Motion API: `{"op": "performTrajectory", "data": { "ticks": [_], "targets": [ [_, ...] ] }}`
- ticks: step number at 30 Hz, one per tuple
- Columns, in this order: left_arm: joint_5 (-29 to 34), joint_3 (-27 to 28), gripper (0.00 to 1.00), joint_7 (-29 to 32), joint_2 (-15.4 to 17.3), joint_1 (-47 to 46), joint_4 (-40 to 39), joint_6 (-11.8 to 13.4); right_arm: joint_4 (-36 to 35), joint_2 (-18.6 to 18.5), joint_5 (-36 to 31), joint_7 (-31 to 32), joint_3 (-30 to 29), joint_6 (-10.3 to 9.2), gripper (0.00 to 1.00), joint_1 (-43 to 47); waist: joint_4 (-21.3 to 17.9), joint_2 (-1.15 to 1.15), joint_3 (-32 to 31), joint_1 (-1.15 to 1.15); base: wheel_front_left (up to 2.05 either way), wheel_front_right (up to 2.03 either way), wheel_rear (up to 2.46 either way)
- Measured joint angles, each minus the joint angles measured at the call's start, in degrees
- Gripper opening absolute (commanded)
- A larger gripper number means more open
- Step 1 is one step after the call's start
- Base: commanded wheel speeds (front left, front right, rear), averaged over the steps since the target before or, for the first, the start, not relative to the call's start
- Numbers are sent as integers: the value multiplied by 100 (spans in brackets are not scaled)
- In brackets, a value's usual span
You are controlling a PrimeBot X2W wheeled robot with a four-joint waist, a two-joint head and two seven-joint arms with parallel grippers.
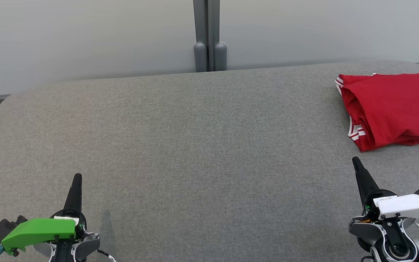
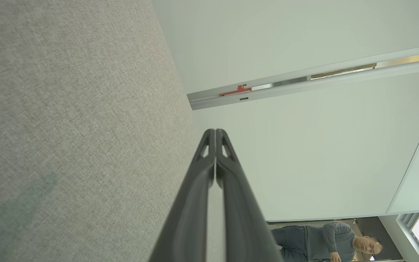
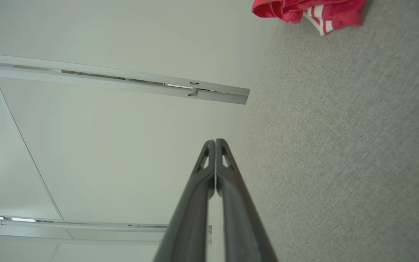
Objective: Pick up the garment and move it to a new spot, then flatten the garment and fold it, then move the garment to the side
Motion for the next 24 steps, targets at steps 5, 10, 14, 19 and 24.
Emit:
{"op": "performTrajectory", "data": {
  "ticks": [5, 10, 14, 19, 24],
  "targets": [
    [-194, 52, 0, 69, -18, -13, 0, -44, 51, 16, 198, 34, -22, -1, 0, -32, 7, 0, -13, 0, 0, 0, 0],
    [-410, 101, 0, 127, -33, -44, 2, -76, 100, 29, 404, 68, -42, -1, 0, -69, 15, 0, -26, 0, 0, 0, 0],
    [-555, 132, 0, 166, -42, -65, 5, -100, 129, 35, 548, 99, -58, -1, 0, -116, 21, 0, -36, 0, 0, 0, 0],
    [-748, 168, 0, 220, -52, -71, 8, -135, 175, 45, 737, 126, -78, -1, 0, -130, 27, 0, -48, 0, 0, 0, 0],
    [-920, 208, 0, 265, -63, -93, 10, -159, 219, 57, 904, 153, -97, -1, 0, -165, 35, 0, -61, 0, 0, 0, 0]
  ]
}}
